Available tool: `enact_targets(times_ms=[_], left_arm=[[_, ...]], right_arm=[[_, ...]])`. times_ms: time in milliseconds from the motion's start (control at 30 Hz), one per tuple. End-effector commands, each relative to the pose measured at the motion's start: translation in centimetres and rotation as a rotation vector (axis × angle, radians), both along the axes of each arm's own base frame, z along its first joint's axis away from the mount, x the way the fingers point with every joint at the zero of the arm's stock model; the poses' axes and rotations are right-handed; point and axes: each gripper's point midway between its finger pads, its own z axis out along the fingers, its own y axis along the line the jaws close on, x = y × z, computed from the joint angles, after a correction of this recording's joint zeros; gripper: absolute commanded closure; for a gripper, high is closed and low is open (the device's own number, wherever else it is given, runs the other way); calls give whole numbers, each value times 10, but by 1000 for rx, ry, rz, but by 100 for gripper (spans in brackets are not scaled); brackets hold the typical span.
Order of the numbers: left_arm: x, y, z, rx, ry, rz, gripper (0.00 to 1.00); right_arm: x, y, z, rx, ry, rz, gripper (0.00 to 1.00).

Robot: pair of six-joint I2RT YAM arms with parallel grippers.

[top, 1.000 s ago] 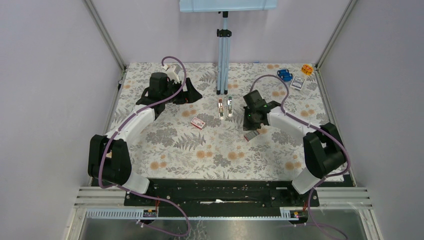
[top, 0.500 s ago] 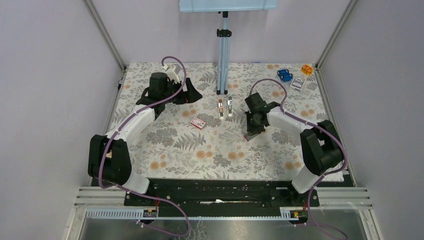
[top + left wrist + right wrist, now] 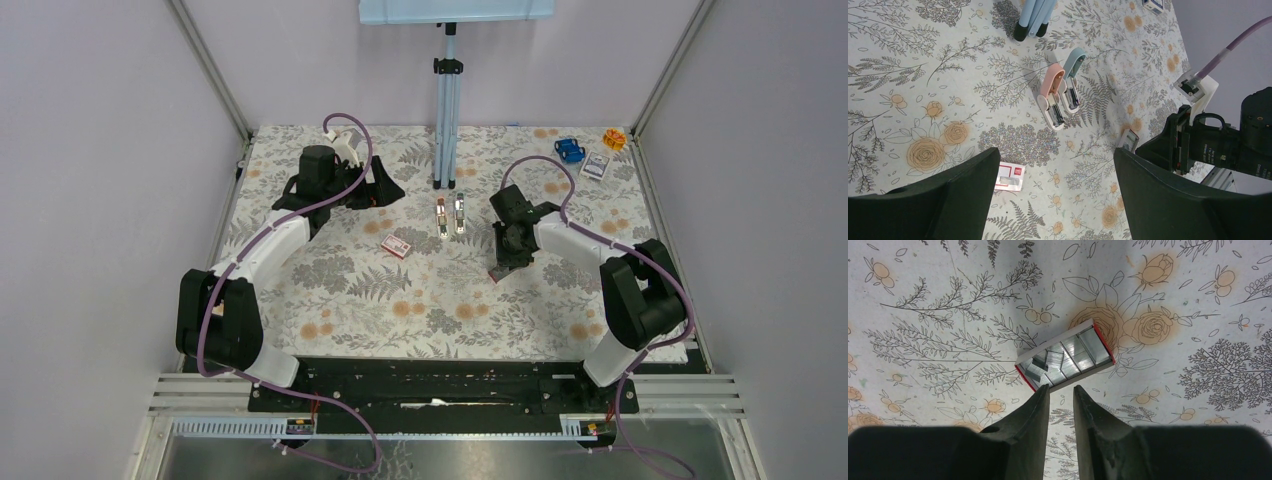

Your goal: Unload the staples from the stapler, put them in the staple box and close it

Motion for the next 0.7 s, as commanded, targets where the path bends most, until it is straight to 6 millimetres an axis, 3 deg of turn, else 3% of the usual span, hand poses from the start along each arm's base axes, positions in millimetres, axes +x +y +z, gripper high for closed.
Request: enact_targets(times_ms=[0, 367, 667], left_arm=[[2, -3, 17, -23, -62, -12, 12], [3, -2, 16, -19, -64, -9, 12], [4, 0, 14, -7, -60, 3, 12]], right_arm=[[13, -2, 19, -7, -55, -5, 68], [19, -11, 29, -42, -111, -52, 71], [25, -50, 25, 1, -130, -252, 65]])
